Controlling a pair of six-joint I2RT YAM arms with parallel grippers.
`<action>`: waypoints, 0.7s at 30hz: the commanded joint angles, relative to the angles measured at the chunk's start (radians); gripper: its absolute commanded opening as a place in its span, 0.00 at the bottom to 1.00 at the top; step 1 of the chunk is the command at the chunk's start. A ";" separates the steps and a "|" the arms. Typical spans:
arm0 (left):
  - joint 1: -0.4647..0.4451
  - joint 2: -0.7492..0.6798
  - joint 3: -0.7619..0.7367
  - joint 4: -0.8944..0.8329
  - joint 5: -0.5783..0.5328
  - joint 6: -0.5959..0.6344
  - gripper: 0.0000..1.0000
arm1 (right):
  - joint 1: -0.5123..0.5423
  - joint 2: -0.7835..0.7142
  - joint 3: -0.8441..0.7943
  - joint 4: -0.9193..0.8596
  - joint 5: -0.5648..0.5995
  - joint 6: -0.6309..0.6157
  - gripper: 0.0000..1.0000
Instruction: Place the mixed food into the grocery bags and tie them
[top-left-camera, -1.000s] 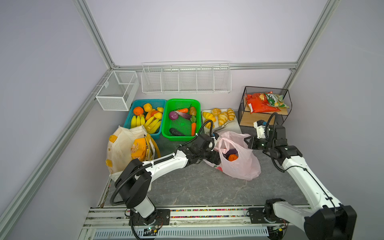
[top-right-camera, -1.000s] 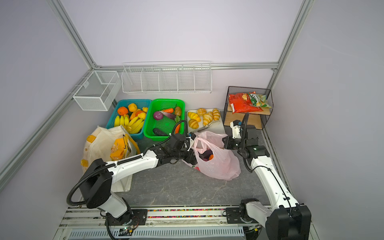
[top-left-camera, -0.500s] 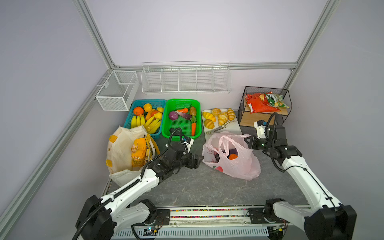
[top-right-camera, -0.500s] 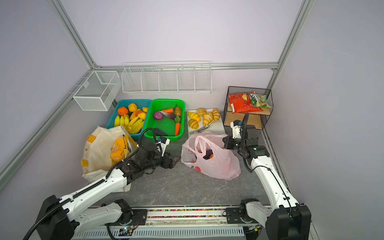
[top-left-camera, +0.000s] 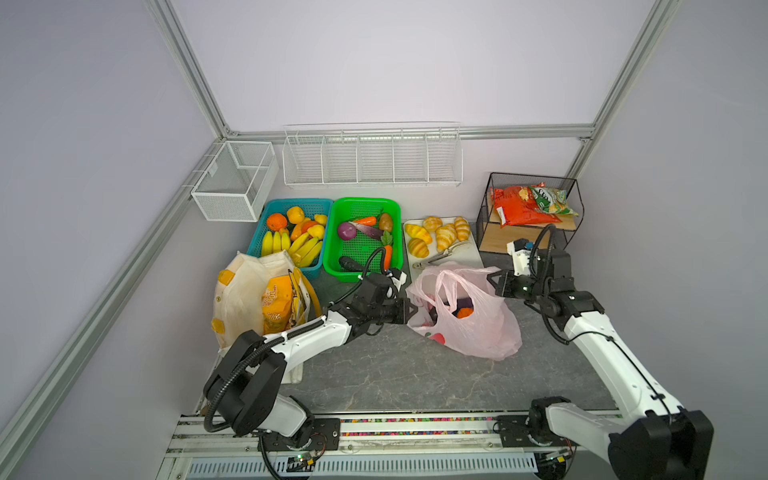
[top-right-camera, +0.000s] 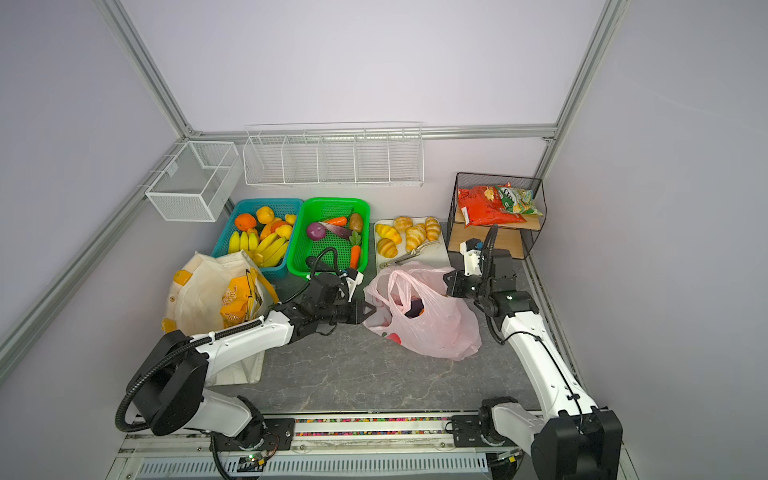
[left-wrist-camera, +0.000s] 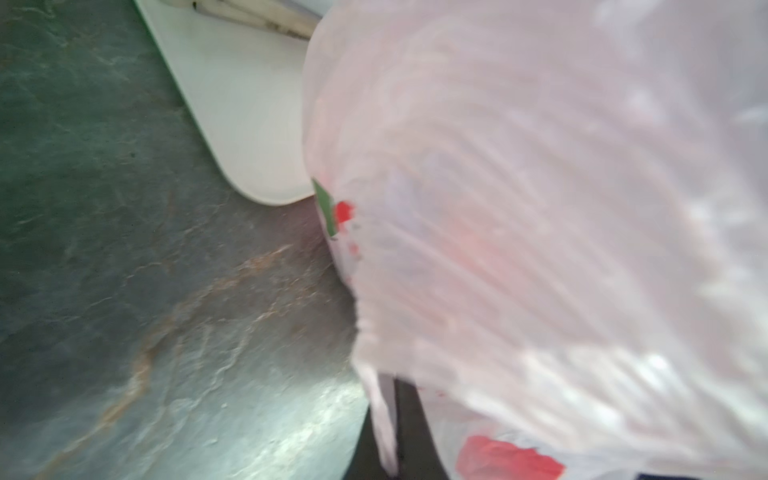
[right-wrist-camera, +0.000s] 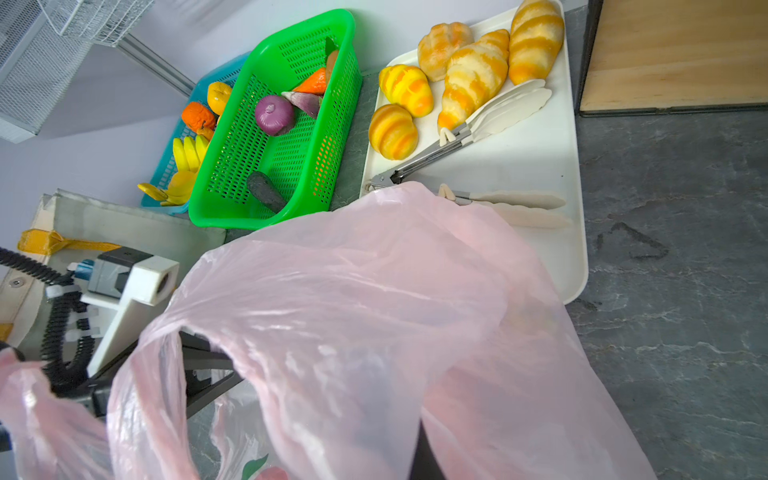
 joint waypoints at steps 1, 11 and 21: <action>-0.019 -0.132 -0.044 0.076 0.094 0.037 0.00 | 0.041 -0.019 0.043 0.040 -0.015 0.009 0.07; -0.140 -0.518 -0.130 -0.001 -0.032 0.087 0.00 | 0.341 0.218 0.336 0.041 0.004 0.008 0.07; -0.186 -0.427 -0.154 0.168 -0.044 0.023 0.00 | 0.364 0.614 0.628 -0.100 -0.097 -0.101 0.14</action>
